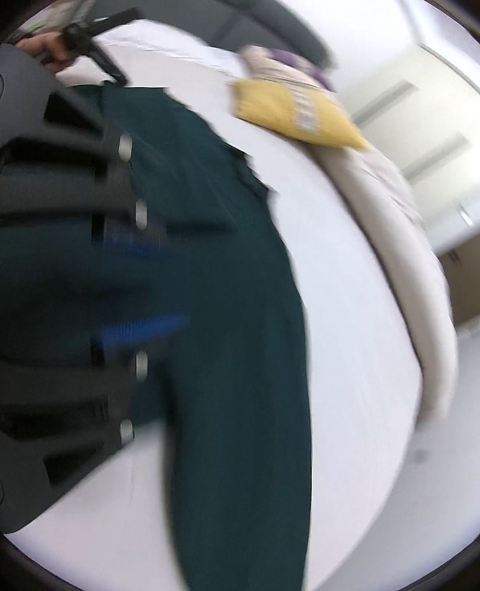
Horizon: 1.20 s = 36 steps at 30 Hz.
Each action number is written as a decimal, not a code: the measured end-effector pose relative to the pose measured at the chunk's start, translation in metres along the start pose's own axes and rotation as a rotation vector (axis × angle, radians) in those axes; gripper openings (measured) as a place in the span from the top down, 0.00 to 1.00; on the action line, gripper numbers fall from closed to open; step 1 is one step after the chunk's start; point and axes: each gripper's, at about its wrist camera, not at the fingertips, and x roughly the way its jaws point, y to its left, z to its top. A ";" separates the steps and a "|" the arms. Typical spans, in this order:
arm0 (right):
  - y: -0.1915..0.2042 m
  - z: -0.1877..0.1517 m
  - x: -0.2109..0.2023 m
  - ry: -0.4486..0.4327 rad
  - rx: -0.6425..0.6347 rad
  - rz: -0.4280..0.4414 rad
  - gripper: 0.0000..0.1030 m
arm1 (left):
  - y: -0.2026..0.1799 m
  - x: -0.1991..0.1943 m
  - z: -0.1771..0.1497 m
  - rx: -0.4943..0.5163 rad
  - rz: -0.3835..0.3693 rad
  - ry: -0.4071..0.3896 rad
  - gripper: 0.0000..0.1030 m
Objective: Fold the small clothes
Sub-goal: 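Grasp the other sleeve with the right tool, fold it across the body, release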
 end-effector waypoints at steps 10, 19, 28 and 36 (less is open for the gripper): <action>-0.239 -0.028 -0.134 -0.210 0.623 -0.095 0.25 | -0.052 -0.060 -0.028 0.004 -0.173 -0.044 0.35; -0.282 0.000 -0.128 -0.266 0.772 -0.059 0.29 | -0.106 -0.054 -0.046 0.021 -0.280 0.052 0.32; -0.278 0.053 -0.099 -0.197 0.622 -0.188 0.88 | -0.096 -0.048 -0.051 -0.042 -0.337 0.093 0.32; -0.053 0.092 -0.098 -0.214 -0.021 -0.152 0.88 | -0.075 -0.052 -0.044 -0.122 -0.393 0.075 0.32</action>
